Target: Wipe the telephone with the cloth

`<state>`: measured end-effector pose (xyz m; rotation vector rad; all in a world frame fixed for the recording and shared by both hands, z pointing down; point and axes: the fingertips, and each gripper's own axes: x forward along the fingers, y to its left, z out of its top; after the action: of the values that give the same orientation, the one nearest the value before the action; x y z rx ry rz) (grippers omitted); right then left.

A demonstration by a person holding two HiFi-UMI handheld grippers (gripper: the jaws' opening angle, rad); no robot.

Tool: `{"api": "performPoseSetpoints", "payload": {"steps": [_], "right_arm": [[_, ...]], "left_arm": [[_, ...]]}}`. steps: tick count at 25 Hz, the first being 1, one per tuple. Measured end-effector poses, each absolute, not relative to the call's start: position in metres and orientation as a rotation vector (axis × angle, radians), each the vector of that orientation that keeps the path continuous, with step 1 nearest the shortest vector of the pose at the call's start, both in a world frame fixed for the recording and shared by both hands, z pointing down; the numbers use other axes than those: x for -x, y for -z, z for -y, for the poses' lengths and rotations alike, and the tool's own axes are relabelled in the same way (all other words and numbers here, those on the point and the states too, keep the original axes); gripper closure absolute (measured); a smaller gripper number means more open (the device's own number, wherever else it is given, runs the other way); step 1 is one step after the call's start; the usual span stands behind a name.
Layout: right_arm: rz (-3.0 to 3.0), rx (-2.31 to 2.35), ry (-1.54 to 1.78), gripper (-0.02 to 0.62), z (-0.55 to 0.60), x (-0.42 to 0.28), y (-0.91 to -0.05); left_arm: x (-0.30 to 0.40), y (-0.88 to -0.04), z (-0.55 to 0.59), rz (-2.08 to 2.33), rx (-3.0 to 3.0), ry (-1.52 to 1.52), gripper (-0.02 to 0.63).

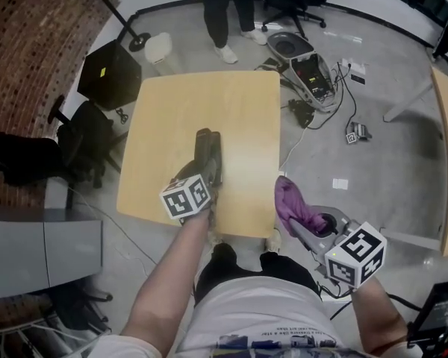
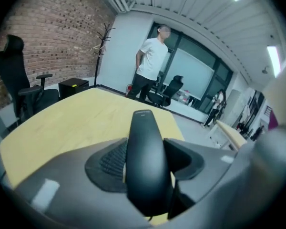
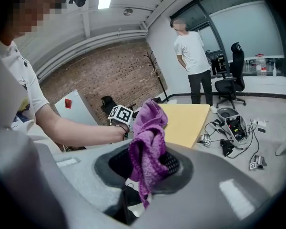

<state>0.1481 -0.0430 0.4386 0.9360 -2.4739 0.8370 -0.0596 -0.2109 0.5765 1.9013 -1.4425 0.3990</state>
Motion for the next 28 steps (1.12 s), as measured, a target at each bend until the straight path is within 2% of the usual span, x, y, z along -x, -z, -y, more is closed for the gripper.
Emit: {"api": "performPoseSetpoints", "payload": {"steps": [17, 24, 28], "right_arm": [[2.456, -0.934, -0.876, 0.511, 0.045, -0.155, -0.442], [2.448, -0.922, -0.888, 0.511, 0.043, -0.161, -0.444], [2.444, -0.932, -0.887, 0.511, 0.043, -0.159, -0.442]], "left_arm": [[0.061, -0.616, 0.22, 1.574, -1.775, -0.766, 0.356], [0.061, -0.631, 0.217, 1.602, -1.752, -0.858, 0.353], [0.048, -0.632, 0.224, 1.558, -1.822, -0.808, 0.353]]}}
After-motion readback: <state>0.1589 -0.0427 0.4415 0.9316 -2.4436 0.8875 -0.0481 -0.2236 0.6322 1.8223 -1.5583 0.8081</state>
